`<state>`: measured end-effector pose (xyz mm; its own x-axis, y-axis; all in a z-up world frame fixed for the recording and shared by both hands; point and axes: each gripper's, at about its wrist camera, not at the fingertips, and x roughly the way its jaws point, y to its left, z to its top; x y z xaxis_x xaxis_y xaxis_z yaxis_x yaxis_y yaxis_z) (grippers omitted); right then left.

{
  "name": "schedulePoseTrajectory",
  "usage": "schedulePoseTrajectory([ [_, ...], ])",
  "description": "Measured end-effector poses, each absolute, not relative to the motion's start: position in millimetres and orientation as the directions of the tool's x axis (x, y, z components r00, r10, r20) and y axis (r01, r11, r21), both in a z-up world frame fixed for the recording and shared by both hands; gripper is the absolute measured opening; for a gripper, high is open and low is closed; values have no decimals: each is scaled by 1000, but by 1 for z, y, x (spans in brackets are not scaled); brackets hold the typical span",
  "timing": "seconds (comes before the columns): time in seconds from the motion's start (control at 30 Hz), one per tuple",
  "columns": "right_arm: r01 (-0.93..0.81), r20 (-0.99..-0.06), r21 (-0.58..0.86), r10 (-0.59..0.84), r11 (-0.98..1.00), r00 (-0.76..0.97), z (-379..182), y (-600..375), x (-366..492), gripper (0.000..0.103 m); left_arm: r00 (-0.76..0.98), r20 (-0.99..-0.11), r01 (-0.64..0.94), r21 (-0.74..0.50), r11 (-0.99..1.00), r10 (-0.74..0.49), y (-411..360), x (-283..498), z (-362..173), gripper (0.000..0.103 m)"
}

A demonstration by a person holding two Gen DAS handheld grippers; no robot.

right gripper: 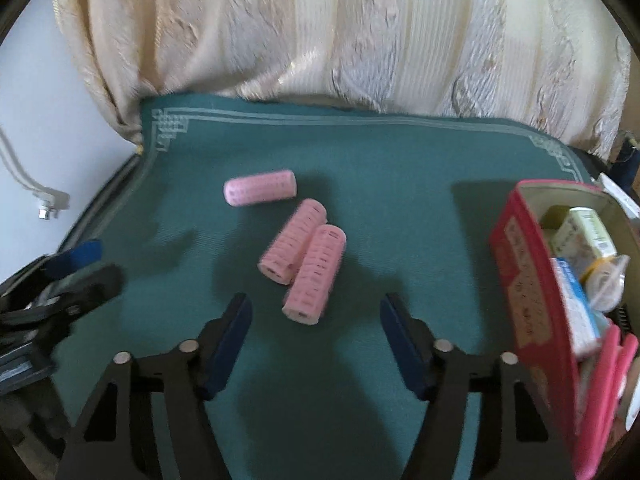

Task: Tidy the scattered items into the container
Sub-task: 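Grasp a pink velcro roller with the right tool while the left tool grasps another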

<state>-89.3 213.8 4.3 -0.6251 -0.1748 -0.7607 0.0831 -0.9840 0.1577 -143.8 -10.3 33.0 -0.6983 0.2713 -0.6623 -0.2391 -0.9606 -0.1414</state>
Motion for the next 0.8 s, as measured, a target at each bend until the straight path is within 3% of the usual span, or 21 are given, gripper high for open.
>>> schedulePoseTrajectory([
  [0.47, 62, -804, 86, -106, -994, -585, -23, 202, -125, 58, -675, -687, -199, -180, -963, 268, -34, -159, 12, 74],
  [0.6, 107, -800, 119, -159, -987, -578, -23, 200, -123, 38, -663, -699, -203, -176, -963, 268, -30, -160, 7, 74],
  [0.8, 104, -804, 137, -172, -985, -570, -23, 211, -106, 33, -663, -701, -213, -162, -964, 264, -24, -162, 11, 74],
])
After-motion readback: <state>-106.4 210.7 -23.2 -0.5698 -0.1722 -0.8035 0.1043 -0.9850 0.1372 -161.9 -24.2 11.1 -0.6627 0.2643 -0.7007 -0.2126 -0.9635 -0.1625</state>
